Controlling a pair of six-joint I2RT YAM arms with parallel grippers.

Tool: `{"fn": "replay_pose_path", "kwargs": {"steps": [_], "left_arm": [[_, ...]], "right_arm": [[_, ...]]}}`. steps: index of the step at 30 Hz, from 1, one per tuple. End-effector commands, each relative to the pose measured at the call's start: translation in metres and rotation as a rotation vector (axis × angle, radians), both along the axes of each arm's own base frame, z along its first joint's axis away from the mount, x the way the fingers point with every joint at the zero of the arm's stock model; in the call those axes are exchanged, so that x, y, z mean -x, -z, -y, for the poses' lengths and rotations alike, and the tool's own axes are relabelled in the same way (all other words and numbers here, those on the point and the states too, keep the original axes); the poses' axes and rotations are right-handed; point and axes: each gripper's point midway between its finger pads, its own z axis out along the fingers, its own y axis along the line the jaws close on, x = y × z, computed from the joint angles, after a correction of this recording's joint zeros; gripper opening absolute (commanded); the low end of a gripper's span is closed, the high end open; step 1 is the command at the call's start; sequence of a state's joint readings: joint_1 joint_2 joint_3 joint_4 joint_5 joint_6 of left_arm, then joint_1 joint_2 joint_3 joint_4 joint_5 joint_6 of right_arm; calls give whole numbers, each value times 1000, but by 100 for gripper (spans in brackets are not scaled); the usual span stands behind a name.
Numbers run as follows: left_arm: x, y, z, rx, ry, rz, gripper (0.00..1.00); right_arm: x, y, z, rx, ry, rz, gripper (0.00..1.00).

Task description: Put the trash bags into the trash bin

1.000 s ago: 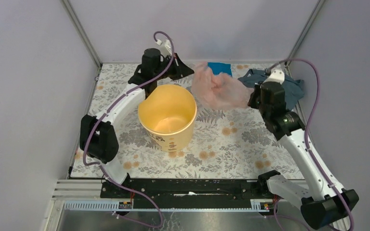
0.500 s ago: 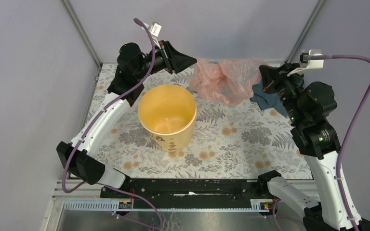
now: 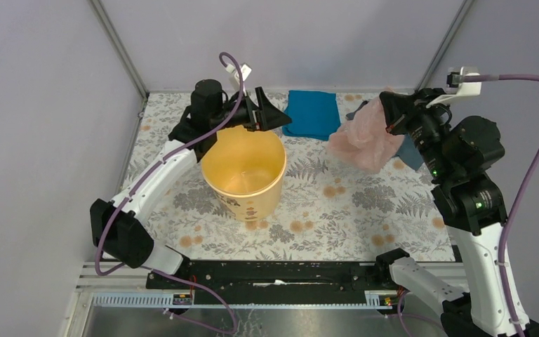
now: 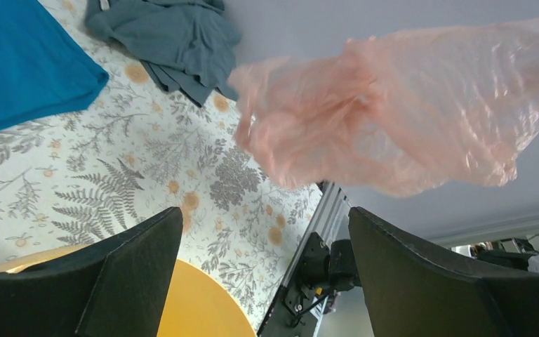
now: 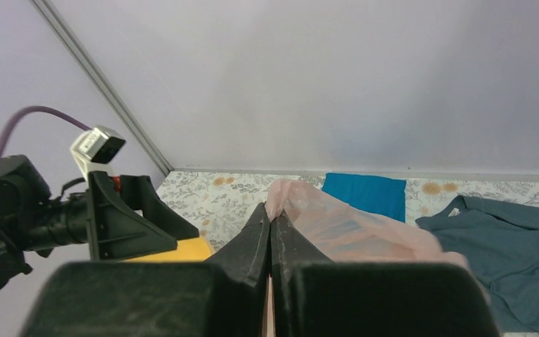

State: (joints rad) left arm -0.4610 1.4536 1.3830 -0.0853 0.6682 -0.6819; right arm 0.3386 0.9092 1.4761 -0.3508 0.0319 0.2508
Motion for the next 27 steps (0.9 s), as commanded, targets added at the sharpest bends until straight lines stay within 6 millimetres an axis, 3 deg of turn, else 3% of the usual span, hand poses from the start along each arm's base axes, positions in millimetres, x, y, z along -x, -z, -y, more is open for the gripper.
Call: {"fn": "replay_pose_path", "kwargs": {"steps": [1,7,15,20,27], "left_arm": [[25,-21,10,55,74,63,92],[33,-30,20,146,150,48,91],[55,-48,19,290,246,43,85],[65,-64,4,399,259,26,87],[87,-88,-5,588,388,-10,86]], "right_arm": [[21,-30,3,-3,-23,71,0],[44,-64,13,-24,-16,142,0],[73,-124,5,-222,-119,273,0],[85,-159,-13,-324,-254,342,0],[88,-192,-41,-476,-463,383,0]]}}
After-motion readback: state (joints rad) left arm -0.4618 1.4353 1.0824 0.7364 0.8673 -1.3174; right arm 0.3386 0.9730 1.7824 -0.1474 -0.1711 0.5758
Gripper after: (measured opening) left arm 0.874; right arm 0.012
